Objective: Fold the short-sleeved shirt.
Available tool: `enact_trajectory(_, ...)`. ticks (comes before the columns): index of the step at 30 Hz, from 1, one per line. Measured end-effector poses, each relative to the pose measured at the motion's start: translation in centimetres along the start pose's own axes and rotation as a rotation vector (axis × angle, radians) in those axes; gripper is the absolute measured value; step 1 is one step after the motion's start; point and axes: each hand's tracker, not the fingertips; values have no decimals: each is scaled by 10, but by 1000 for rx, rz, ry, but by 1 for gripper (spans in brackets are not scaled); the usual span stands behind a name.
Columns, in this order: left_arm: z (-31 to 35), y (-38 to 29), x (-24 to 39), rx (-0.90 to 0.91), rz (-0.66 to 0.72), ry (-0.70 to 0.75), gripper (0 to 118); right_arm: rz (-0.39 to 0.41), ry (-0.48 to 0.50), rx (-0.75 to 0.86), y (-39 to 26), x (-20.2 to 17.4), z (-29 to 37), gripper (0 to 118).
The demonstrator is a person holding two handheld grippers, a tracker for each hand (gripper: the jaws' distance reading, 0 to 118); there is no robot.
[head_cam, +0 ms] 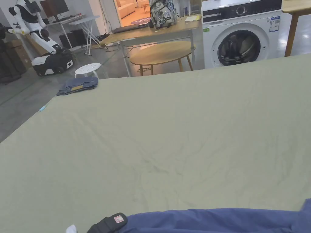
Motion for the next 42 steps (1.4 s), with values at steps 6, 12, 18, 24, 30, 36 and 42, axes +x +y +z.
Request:
enact_trajectory(6, -42, -2, 6, -53, 6, -2, 8, -9, 18, -7, 0, -4, 3, 0)
enact_trajectory(12, 2, 20, 69, 35, -100, 3, 8, -14, 15, -11, 0, 0, 9, 0)
enact_trajectory(18, 40, 64, 126, 141, -372, 145, 8, -69, 41, -14, -3, 3, 5, 0)
enact_trajectory(24, -41, -14, 175, 57, -638, 285, 8, -68, 62, -19, -5, -9, 2, 0)
enact_trajectory(30, -146, -104, 152, -264, -614, 152, 8, -29, 48, -23, -18, -8, 14, 0)
enact_trajectory(36, -146, -94, 165, -240, -550, -60, 82, -76, 30, -52, -34, 16, 13, 0)
enact_trajectory(42, -139, -82, 160, -245, -516, -36, 8, -145, 42, -55, -43, 26, 9, 0)
